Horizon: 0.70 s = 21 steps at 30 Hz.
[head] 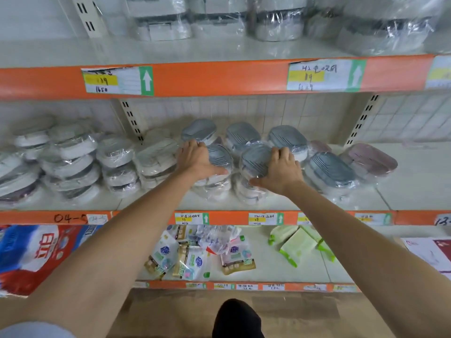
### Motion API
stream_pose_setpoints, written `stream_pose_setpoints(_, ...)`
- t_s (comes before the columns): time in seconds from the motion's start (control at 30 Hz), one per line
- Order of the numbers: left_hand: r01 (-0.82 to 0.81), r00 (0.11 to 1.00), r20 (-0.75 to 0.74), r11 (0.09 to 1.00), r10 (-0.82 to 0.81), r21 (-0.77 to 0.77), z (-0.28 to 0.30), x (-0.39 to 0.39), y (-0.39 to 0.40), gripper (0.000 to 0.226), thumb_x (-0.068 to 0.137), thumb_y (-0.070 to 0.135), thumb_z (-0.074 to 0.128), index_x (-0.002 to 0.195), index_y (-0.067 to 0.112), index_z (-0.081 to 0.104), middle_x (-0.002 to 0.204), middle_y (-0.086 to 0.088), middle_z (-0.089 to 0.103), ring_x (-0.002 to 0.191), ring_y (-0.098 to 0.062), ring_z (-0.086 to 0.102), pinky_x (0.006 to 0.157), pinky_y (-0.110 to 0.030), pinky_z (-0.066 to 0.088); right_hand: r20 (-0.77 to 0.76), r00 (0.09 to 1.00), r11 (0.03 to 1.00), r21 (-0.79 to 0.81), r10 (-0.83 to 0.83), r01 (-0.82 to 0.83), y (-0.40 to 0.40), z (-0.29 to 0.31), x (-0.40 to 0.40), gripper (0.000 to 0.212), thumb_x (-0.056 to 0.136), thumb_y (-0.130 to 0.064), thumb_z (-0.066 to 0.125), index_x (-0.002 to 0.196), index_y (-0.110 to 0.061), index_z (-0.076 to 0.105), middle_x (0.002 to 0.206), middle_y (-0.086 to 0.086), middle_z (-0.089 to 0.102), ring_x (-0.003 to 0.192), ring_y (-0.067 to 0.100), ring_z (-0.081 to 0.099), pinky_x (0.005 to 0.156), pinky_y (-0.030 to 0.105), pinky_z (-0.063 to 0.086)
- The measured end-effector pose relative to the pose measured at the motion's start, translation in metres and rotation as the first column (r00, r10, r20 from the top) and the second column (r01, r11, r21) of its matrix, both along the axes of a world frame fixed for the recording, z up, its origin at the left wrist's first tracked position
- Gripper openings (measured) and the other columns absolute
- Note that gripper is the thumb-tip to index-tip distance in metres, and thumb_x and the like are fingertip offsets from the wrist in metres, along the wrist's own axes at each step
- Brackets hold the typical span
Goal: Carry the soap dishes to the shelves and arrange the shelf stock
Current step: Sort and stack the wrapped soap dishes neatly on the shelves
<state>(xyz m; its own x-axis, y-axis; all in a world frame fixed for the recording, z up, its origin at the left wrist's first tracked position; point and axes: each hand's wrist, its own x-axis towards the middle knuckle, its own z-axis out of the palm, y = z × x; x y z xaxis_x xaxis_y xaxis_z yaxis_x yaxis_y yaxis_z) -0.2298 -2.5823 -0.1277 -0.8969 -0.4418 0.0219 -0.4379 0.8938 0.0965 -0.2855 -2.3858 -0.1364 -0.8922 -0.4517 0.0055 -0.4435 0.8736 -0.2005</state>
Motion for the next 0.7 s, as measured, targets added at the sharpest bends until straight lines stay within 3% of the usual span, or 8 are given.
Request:
stream_pose_setpoints(0.23, 0.014, 1.0, -0.018, 0.999, -0.014, 0.035, -0.015, -0.03, -0.006, 0.086, 0.07, 0.07, 0.066, 0.122, 0.003, 0.052, 0.128, -0.016, 0.047, 0.12, -0.03, 0.044, 0.095, -0.037, 0.039, -0.134, 0.991, 0.998, 0.061, 0.02, -0.012, -0.008, -0.01, -0.026, 0.102, 0.077, -0.067, 0.058, 0.147, -0.005, 0.017, 0.143, 0.014, 0.033, 0.131, 0.032, 0.029, 0.109, 0.042, 0.022)
stream_pose_setpoints(0.37, 0.025, 1.0, 0.016, 0.999, -0.025, -0.021, -0.021, -0.034, -0.011, 0.096, 0.077, 0.076, 0.05, 0.137, 0.003, 0.04, 0.135, -0.017, 0.045, 0.125, -0.031, 0.042, 0.1, -0.04, 0.038, -0.099, 0.995, 0.992, 0.123, 0.025, -0.013, -0.007, -0.02, -0.032, 0.1, 0.082, -0.072, 0.045, 0.151, -0.009, 0.008, 0.153, 0.01, 0.024, 0.139, 0.03, 0.019, 0.112, 0.043, 0.017)
stream_pose_setpoints(0.5, 0.069, 0.997, 0.04, 0.995, -0.066, -0.079, -0.021, -0.03, -0.014, 0.1, 0.078, 0.079, 0.043, 0.142, 0.002, 0.034, 0.137, -0.016, 0.044, 0.126, -0.031, 0.042, 0.103, -0.04, 0.037, -0.063, 0.998, 0.996, 0.093, 0.017, -0.011, -0.008, -0.021, -0.031, 0.1, 0.082, -0.072, 0.045, 0.151, -0.011, 0.007, 0.155, 0.012, 0.018, 0.141, 0.03, 0.016, 0.113, 0.042, 0.017)
stream_pose_setpoints(0.7, 0.206, 0.977, -0.026, 0.972, -0.21, -0.114, -0.012, -0.021, -0.002, 0.091, 0.083, 0.065, 0.055, 0.143, 0.001, 0.032, 0.141, -0.014, 0.042, 0.127, -0.029, 0.042, 0.103, -0.038, 0.039, -0.101, 0.989, 0.992, 0.082, 0.105, -0.097, -0.01, -0.008, -0.023, 0.094, 0.084, -0.064, 0.052, 0.149, -0.007, 0.015, 0.155, 0.013, 0.017, 0.142, 0.029, 0.018, 0.116, 0.039, 0.016)
